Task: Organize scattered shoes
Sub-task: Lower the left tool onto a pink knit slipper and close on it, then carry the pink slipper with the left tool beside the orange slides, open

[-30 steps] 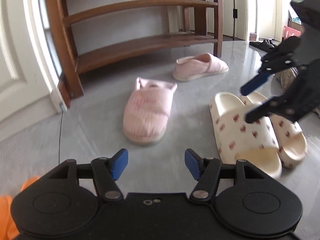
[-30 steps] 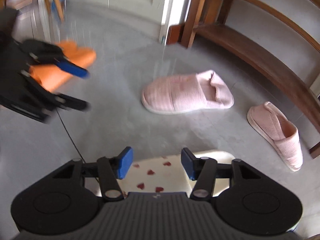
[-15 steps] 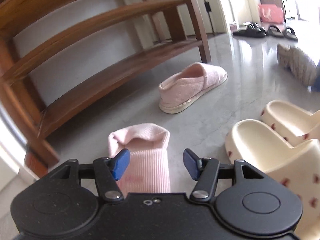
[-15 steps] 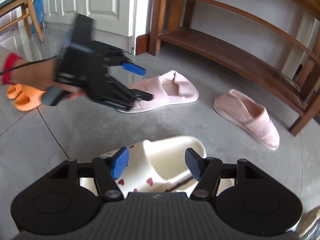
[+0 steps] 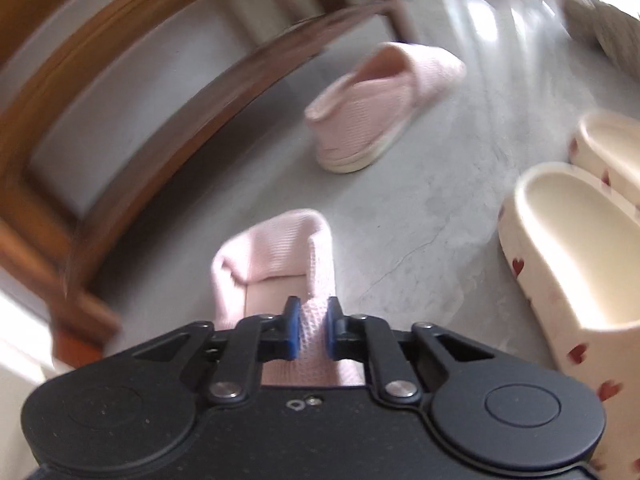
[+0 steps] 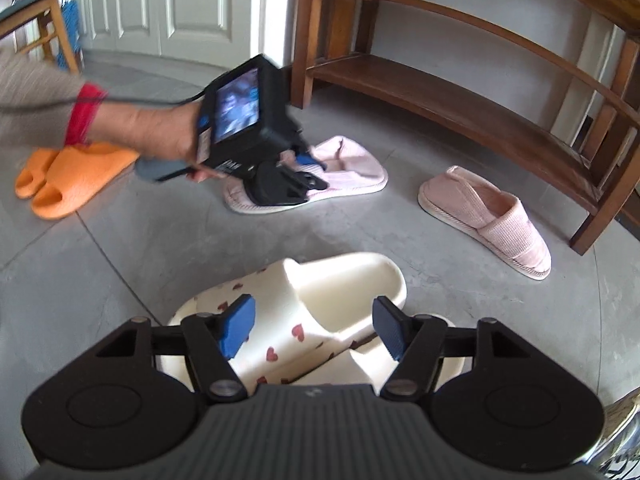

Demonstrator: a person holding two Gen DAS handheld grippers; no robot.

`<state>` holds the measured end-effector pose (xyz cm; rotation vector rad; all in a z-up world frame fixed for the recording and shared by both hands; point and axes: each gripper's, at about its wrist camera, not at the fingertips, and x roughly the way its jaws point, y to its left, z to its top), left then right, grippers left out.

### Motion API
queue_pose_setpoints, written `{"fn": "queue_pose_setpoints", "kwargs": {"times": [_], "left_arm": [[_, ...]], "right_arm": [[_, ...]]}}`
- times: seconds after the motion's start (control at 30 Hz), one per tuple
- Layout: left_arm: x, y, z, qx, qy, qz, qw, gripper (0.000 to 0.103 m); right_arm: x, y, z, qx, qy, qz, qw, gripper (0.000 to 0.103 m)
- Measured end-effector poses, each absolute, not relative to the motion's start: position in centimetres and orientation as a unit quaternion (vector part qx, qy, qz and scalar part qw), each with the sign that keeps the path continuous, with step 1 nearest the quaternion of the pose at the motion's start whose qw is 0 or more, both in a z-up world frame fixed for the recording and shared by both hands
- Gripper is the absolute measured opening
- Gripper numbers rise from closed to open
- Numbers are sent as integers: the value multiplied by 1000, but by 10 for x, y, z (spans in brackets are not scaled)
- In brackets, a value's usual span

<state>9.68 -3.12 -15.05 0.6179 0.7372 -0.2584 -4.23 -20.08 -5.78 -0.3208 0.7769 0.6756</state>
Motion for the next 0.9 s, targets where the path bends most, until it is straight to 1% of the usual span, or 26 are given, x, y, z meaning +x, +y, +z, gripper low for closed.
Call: {"fn": "queue_pose_setpoints", "kwargs": {"times": [0.17,0.33,0.5,0.6,0.67,0.77,0.83,0.9], "left_arm": [[72,15,-134,197,384,-53,901,8],[48,61,-117,99,407,17,908,8],[2,91,-109,89,420,50,902,8],[-21,97,-105,90,431,56,896,11],[-35,99,-102,89,436,59,893,22],[-51,97,-90,93,424,65,898,22],[-60,91,-77,108,402,66,907,24],[-58,86,-69,106,390,54,913,24]], "right_arm": [[-33,-205,-53,-125,368,310,868,68],[-34,-201,-51,-120,363,316,868,68],[-36,-188,-49,-127,356,337,862,68],[-41,-178,-48,-142,346,353,858,68],[-43,-173,-47,-154,338,358,857,68],[-43,-171,-47,-153,335,359,858,68],[-42,-171,-47,-148,336,356,859,68],[-40,-172,-47,-146,337,352,861,68]]}}
